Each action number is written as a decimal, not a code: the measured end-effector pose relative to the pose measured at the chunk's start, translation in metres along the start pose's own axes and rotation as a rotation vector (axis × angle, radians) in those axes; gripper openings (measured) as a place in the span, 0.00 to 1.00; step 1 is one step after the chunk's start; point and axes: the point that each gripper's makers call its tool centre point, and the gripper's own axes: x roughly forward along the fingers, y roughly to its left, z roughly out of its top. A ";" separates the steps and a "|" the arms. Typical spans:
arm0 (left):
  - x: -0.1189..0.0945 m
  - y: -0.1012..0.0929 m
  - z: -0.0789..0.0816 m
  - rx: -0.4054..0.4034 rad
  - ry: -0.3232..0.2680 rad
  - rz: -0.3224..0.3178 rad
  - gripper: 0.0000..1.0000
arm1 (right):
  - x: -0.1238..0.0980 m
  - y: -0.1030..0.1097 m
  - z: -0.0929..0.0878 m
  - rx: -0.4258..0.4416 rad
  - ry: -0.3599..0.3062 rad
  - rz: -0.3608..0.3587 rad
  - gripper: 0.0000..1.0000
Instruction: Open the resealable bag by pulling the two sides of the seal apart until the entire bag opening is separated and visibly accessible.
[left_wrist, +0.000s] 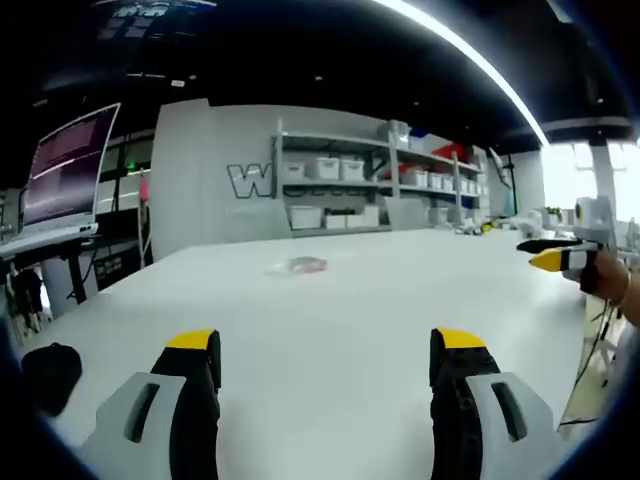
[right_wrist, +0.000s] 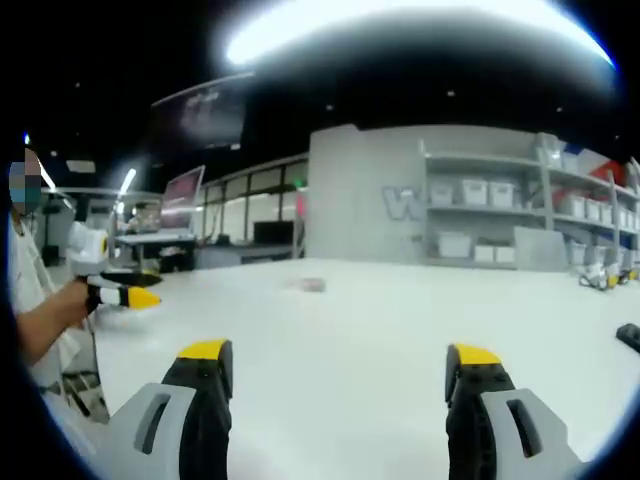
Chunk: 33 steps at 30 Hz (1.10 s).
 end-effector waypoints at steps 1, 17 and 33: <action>0.000 0.000 0.000 -0.001 0.001 -0.001 0.85 | 0.000 0.000 0.000 0.000 0.000 0.000 0.89; 0.001 0.000 0.005 -0.009 0.012 -0.009 0.85 | 0.001 0.002 -0.002 -0.002 0.007 0.001 0.89; 0.002 -0.004 0.014 0.009 0.007 -0.033 0.85 | 0.004 0.005 0.002 -0.013 0.020 0.005 0.89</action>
